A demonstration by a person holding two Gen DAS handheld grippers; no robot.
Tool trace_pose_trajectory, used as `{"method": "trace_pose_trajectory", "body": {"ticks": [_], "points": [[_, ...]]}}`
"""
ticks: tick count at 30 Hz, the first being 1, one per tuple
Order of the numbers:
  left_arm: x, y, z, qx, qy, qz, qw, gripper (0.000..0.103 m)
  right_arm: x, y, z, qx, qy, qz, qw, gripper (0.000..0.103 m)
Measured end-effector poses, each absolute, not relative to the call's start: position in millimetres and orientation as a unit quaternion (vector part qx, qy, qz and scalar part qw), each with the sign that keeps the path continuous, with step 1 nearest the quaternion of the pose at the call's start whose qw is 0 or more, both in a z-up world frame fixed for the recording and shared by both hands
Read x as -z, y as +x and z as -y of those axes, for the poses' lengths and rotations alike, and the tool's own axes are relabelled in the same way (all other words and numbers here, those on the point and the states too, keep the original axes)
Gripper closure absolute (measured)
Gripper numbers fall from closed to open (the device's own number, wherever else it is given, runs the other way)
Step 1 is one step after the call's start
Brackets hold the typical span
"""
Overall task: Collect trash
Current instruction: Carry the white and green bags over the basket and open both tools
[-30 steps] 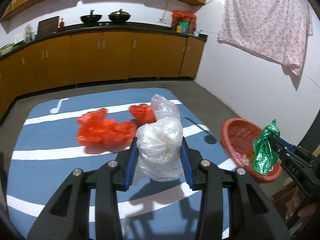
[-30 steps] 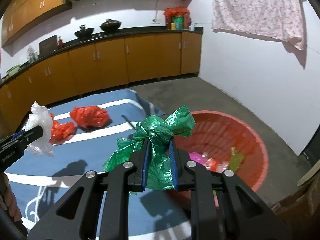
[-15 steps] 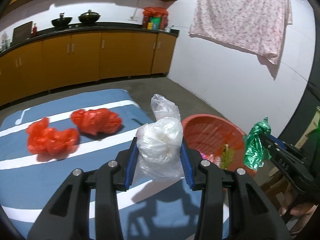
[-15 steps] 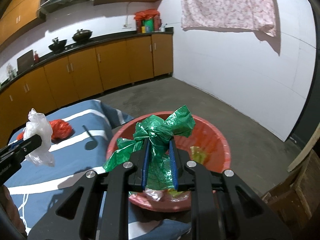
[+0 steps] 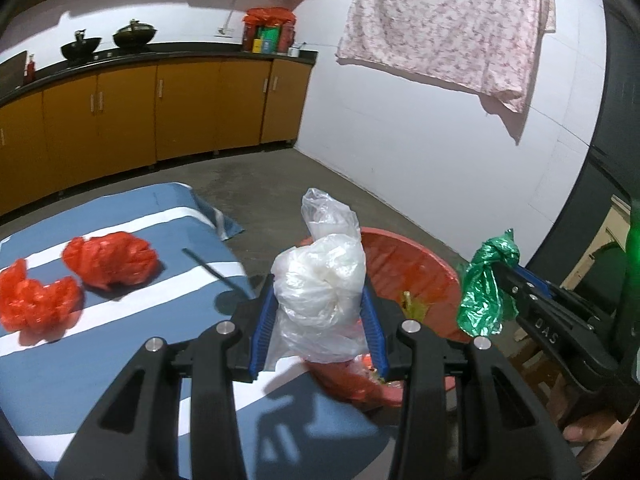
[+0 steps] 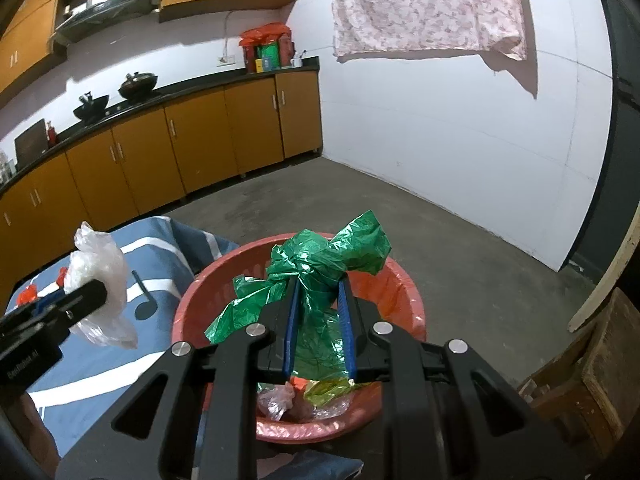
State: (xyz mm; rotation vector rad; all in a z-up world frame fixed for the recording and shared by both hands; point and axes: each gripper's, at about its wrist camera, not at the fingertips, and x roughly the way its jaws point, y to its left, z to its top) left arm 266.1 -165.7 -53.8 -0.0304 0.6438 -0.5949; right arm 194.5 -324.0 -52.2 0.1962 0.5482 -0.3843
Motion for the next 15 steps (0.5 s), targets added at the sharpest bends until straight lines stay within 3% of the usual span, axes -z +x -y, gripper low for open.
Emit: {"method": "trace_pose_trajectory", "body": {"ticks": [15], "points": [[69.7, 278.4, 216.6, 0.327, 0.000, -0.327, 0.887, 0.063, 58.4, 202.8, 356.2, 0.209, 0.125, -0.262, 0.934, 0.084]]}}
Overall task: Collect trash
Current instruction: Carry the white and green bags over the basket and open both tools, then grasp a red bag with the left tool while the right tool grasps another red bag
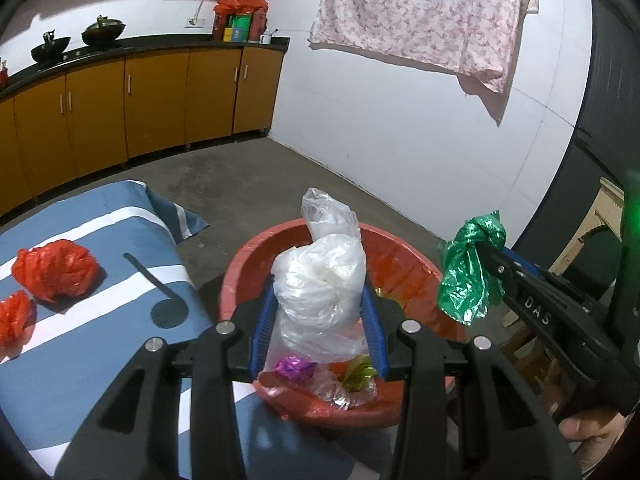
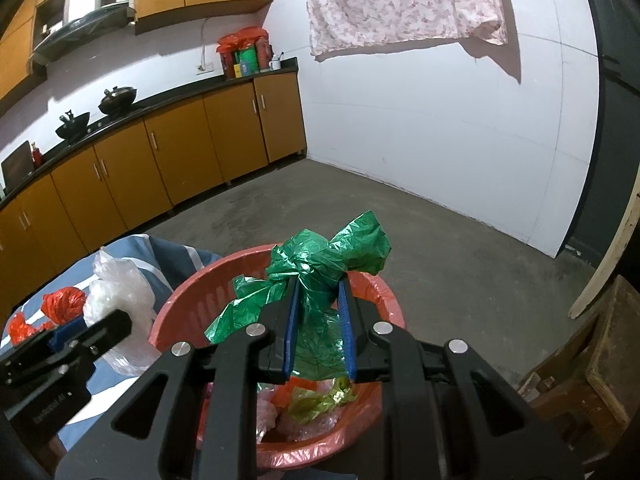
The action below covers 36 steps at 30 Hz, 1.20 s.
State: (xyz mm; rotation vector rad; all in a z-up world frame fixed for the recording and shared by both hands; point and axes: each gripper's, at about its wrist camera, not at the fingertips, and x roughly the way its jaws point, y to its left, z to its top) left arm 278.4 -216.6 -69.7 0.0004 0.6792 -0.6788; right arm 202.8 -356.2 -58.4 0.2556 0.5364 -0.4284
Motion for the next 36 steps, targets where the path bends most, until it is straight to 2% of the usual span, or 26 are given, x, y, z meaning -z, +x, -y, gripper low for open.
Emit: {"method": "trace_pose_trajectory", "body": {"ticks": [7, 13, 14, 16, 22, 25, 36], "points": [[80.0, 287.3, 228.2, 0.328, -0.002, -0.342, 0.881, 0.057, 61.2, 211.6, 361.9, 0.206, 0.138, -0.265, 0.932, 0.083], [86.9, 293.2, 223.3, 0.321, -0.008, -0.350, 0.880, 0.043, 64.7, 214.6, 364.1, 0.199, 0.145, -0.269, 0.931, 0.075], [87.8, 293.8, 219.9, 0.318, -0.010, -0.350, 0.881, 0.042, 65.3, 214.5, 364.4, 0.198, 0.146, -0.270, 0.931, 0.073], [88.9, 295.0, 213.5, 0.315, -0.015, -0.352, 0.881, 0.040, 65.5, 213.8, 362.9, 0.197, 0.147, -0.270, 0.931, 0.060], [86.5, 290.2, 188.2, 0.292, -0.015, -0.341, 0.893, 0.030, 61.9, 211.9, 351.3, 0.197, 0.131, -0.265, 0.935, 0.035], [82.8, 285.7, 165.6, 0.270, -0.013, -0.330, 0.904, 0.026, 59.3, 212.6, 343.1, 0.192, 0.126, -0.262, 0.937, 0.027], [71.4, 281.1, 60.5, 0.168, -0.018, -0.305, 0.937, 0.019, 51.1, 221.8, 302.9, 0.163, 0.116, -0.260, 0.945, 0.026]]}}
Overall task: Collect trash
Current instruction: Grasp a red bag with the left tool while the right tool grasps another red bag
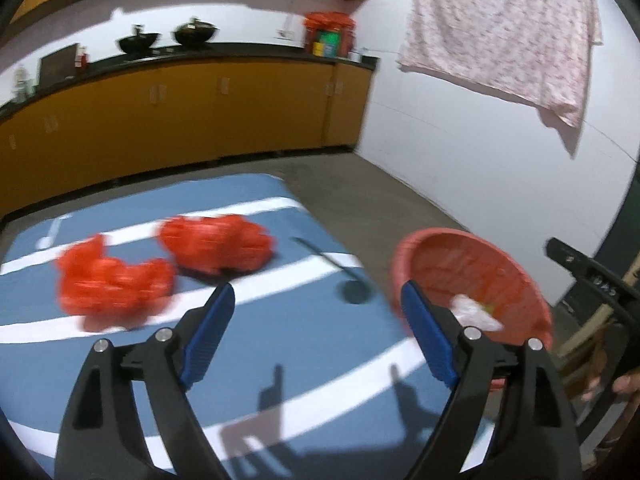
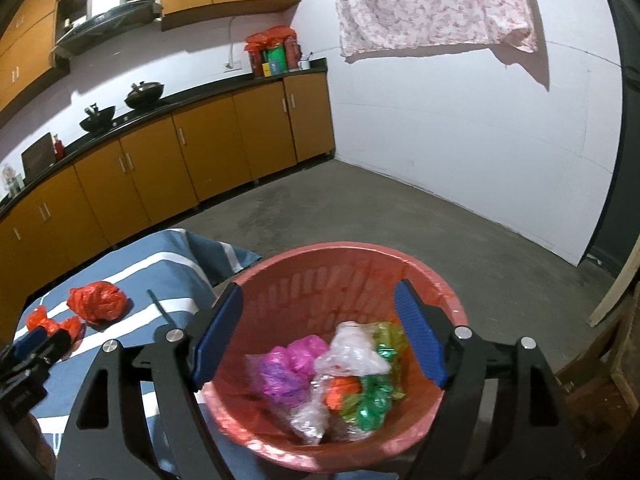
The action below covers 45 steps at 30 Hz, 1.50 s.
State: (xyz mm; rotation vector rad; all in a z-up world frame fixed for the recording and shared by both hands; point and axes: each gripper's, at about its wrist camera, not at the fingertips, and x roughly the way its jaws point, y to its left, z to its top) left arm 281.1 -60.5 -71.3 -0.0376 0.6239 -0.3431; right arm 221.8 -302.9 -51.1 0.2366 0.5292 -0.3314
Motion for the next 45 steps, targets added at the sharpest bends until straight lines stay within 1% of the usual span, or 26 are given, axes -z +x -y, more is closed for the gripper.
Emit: {"method": "trace_pose_trajectory", "body": {"ticks": [4, 6, 11, 16, 17, 18, 19, 20, 23, 25, 26, 27, 30, 33, 40, 43, 45], "points": [[66.3, 282.7, 17.5, 0.115, -0.015, -0.291, 0.950, 0.014, 48.5, 230.6, 279.1, 0.143, 0.101, -0.262, 0.949, 0.026], [65.7, 285.9, -8.0, 0.078, -0.005, -0.282, 0.956, 0.009, 49.6, 235.7, 266.3, 0.132, 0.097, -0.265, 0.950, 0.025], [71.7, 305.8, -62.9, 0.002, -0.009, -0.283, 0.959, 0.007, 54.8, 248.8, 236.6, 0.104, 0.083, -0.277, 0.952, 0.025], [84.8, 335.7, -101.4, -0.025, -0.056, -0.312, 0.948, 0.007, 59.5, 264.1, 209.4, 0.079, 0.063, -0.287, 0.953, 0.025], [86.3, 339.1, -104.0, -0.024, -0.062, -0.316, 0.946, 0.010, 60.3, 268.2, 203.0, 0.074, 0.056, -0.289, 0.953, 0.025], [88.7, 345.5, -106.9, -0.020, -0.067, -0.324, 0.944, 0.016, 60.9, 271.2, 197.7, 0.070, 0.052, -0.291, 0.953, 0.025], [91.2, 352.0, -108.8, -0.015, -0.070, -0.332, 0.941, 0.019, 61.8, 274.5, 192.5, 0.066, 0.048, -0.292, 0.953, 0.025], [93.0, 356.8, -110.2, -0.011, -0.071, -0.337, 0.939, 0.025, 62.6, 278.7, 186.6, 0.061, 0.044, -0.293, 0.953, 0.025], [96.6, 365.9, -109.2, 0.007, -0.071, -0.348, 0.935, 0.032, 64.8, 291.5, 170.1, 0.046, 0.033, -0.294, 0.954, 0.025], [99.4, 369.3, -104.5, 0.016, -0.063, -0.353, 0.933, 0.039, 66.6, 301.2, 158.5, 0.036, 0.028, -0.294, 0.955, 0.025], [101.7, 370.6, -103.9, 0.022, -0.061, -0.357, 0.932, 0.049, 67.7, 304.5, 153.6, 0.032, 0.027, -0.294, 0.955, 0.025], [104.3, 372.2, -103.4, 0.028, -0.060, -0.361, 0.930, 0.064, 69.4, 310.7, 147.1, 0.024, 0.028, -0.295, 0.955, 0.025], [110.7, 373.1, -105.1, 0.040, -0.055, -0.369, 0.927, 0.086, 74.0, 326.5, 132.2, -0.006, 0.034, -0.297, 0.954, 0.025], [110.4, 367.0, -113.2, 0.036, -0.050, -0.360, 0.931, 0.092, 77.2, 343.5, 118.8, -0.032, 0.036, -0.302, 0.952, 0.025], [100.1, 348.5, -155.3, -0.019, -0.058, -0.336, 0.940, 0.092, 81.8, 387.4, 93.1, -0.082, 0.048, -0.319, 0.943, 0.025], [97.2, 344.5, -167.5, -0.039, -0.060, -0.331, 0.941, 0.092, 87.7, 397.8, 81.7, -0.100, 0.031, -0.328, 0.939, 0.017], [95.6, 341.5, -175.5, -0.051, -0.063, -0.329, 0.941, 0.092, 93.6, 401.3, 74.2, -0.111, 0.016, -0.337, 0.935, 0.016]]}}
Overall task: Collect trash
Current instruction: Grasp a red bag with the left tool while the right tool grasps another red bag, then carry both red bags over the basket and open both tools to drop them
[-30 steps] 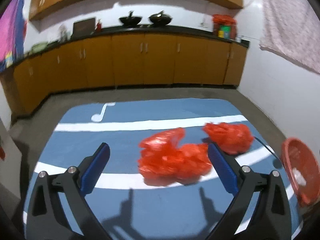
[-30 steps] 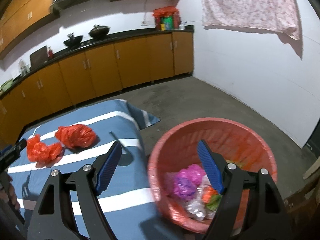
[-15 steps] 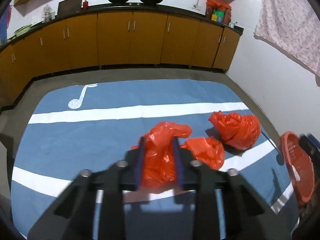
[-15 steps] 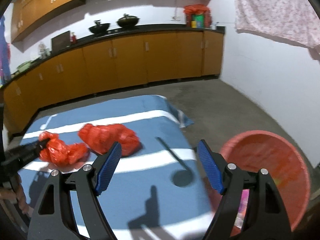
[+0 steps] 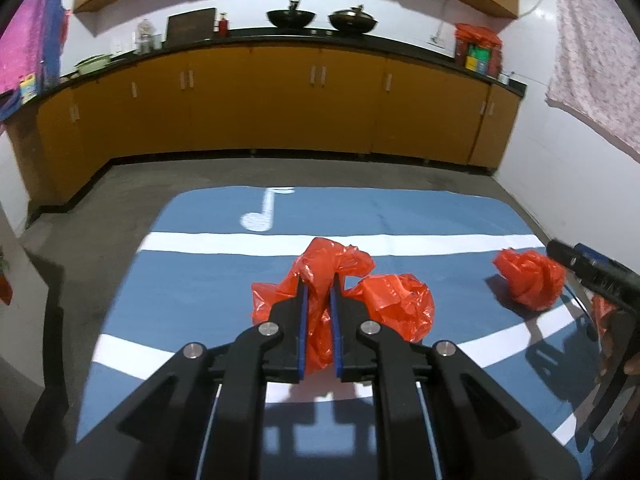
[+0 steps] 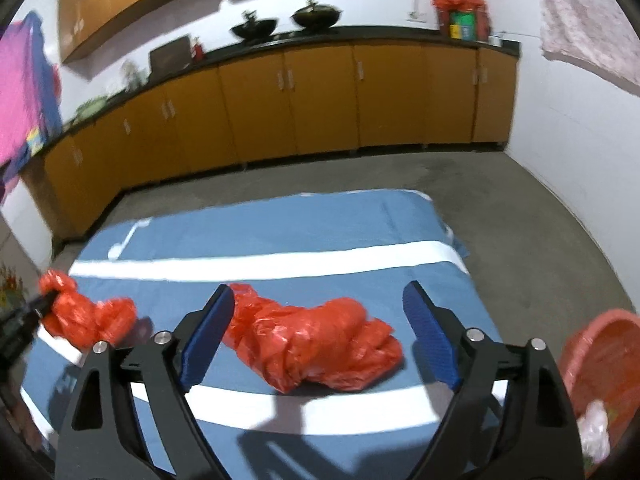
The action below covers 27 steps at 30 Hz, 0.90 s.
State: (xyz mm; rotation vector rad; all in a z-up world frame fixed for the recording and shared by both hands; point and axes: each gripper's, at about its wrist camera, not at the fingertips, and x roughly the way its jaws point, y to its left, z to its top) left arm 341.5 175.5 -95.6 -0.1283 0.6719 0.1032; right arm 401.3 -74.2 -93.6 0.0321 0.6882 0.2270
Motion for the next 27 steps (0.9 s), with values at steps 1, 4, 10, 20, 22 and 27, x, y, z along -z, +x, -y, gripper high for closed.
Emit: {"method": "trace_pose_trajectory", "body": {"ticks": [1, 4, 10, 20, 22, 27], "points": [[95.4, 340.5, -177.8, -0.054, -0.064, -0.329, 0.940, 0.092, 98.3, 403.2, 70.0, -0.120, 0.004, -0.346, 0.930, 0.016], [96.1, 338.1, -182.3, -0.059, -0.068, -0.333, 0.939, 0.092, 107.1, 400.8, 64.7, -0.137, -0.022, -0.362, 0.922, 0.016], [95.1, 334.3, -177.9, -0.055, -0.075, -0.336, 0.937, 0.092, 113.1, 384.4, 61.6, -0.153, -0.060, -0.379, 0.911, 0.039], [75.8, 318.2, -154.5, -0.036, -0.069, -0.322, 0.943, 0.092, 105.5, 349.8, 90.1, -0.145, -0.019, -0.390, 0.909, 0.053], [69.6, 312.8, -146.7, -0.028, -0.069, -0.317, 0.945, 0.092, 98.4, 335.3, 101.5, -0.138, -0.007, -0.382, 0.914, 0.053], [55.4, 298.2, -124.9, -0.005, -0.070, -0.305, 0.950, 0.092, 76.4, 298.9, 128.6, -0.108, 0.010, -0.356, 0.928, 0.052]]}}
